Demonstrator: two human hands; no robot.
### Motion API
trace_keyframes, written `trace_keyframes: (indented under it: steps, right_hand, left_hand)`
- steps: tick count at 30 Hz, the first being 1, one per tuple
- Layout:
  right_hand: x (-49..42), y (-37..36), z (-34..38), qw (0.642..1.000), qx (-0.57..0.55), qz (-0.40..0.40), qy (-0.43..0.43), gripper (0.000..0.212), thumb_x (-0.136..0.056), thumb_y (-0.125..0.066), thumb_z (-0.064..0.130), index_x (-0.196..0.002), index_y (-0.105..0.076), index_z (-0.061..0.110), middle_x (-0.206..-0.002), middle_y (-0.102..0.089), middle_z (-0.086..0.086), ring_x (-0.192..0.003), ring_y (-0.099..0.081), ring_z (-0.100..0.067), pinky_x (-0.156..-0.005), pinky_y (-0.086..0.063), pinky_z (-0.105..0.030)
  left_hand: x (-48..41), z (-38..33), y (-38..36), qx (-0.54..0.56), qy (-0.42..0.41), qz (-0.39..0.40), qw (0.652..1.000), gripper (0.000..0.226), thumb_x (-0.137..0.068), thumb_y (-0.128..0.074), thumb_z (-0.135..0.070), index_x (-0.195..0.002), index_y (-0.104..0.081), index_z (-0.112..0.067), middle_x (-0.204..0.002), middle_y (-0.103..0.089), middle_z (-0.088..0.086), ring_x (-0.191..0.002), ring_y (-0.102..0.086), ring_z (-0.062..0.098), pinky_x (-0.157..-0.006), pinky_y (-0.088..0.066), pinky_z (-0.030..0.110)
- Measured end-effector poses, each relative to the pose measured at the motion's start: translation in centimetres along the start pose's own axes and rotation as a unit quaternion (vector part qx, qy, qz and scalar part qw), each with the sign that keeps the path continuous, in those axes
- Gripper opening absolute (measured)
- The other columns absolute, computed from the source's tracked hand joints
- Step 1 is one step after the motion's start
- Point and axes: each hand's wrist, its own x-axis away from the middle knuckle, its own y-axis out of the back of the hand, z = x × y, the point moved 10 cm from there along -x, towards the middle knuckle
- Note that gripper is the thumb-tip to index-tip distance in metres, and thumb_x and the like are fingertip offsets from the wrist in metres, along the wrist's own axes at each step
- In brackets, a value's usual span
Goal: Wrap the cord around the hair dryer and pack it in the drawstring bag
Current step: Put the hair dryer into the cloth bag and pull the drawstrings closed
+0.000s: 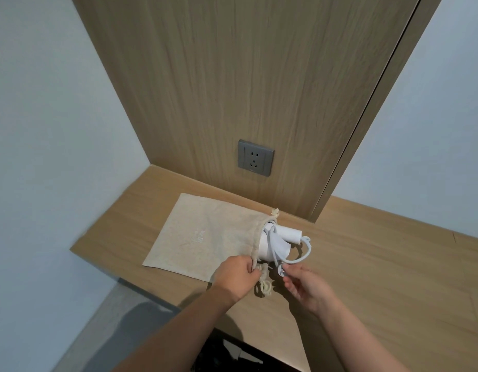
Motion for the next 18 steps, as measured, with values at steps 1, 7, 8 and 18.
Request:
trace_keyframes:
  steps: [1, 7, 8, 18]
  right_hand:
    - [0.0, -0.3, -0.4, 1.0, -0.02, 0.003, -0.006, 0.01, -0.087, -0.06, 0.0, -0.077, -0.061, 0.003, -0.049, -0.065, -0.001, -0.038, -0.059, -0.006, -0.039, -0.05, -0.016]
    - [-0.2, -2.0, -1.0, 1.0, -0.025, -0.005, 0.005, 0.016, -0.088, -0.054, -0.006, -0.081, -0.065, 0.003, -0.051, -0.068, 0.0, -0.036, -0.057, -0.005, -0.036, -0.046, -0.014]
    - [-0.3, -2.0, -0.9, 1.0, -0.017, -0.013, 0.015, 0.014, -0.087, -0.057, -0.005, -0.081, -0.066, 0.004, -0.049, -0.067, 0.001, -0.034, -0.053, -0.003, -0.033, -0.041, -0.013]
    - [-0.6, -3.6, -0.5, 0.992, 0.074, -0.059, 0.087, 0.013, -0.075, -0.074, 0.0, -0.071, -0.063, 0.006, -0.044, -0.056, 0.003, -0.03, -0.046, -0.003, -0.032, -0.034, -0.015]
  left_hand:
    - [0.0, 0.3, -0.1, 0.008, -0.007, 0.004, 1.0, 0.039, -0.091, -0.053, -0.028, -0.058, -0.036, -0.021, -0.057, -0.04, -0.005, -0.058, -0.04, 0.015, -0.057, -0.034, 0.028]
    - [-0.1, 0.9, 0.1, 0.032, -0.031, 0.018, 0.999, 0.042, -0.094, -0.052, -0.027, -0.059, -0.032, -0.019, -0.055, -0.039, -0.004, -0.06, -0.039, 0.017, -0.058, -0.031, 0.029]
    - [-0.1, 0.8, 0.2, 0.014, -0.039, 0.02, 0.999, 0.042, -0.095, -0.051, -0.027, -0.059, -0.032, -0.019, -0.055, -0.039, -0.003, -0.061, -0.04, 0.018, -0.057, -0.03, 0.029]
    - [0.0, 0.6, 0.7, 0.071, -0.02, 0.001, 0.997, 0.044, -0.091, -0.059, -0.028, -0.054, -0.037, -0.021, -0.052, -0.038, -0.004, -0.053, -0.035, 0.01, -0.054, -0.031, 0.026]
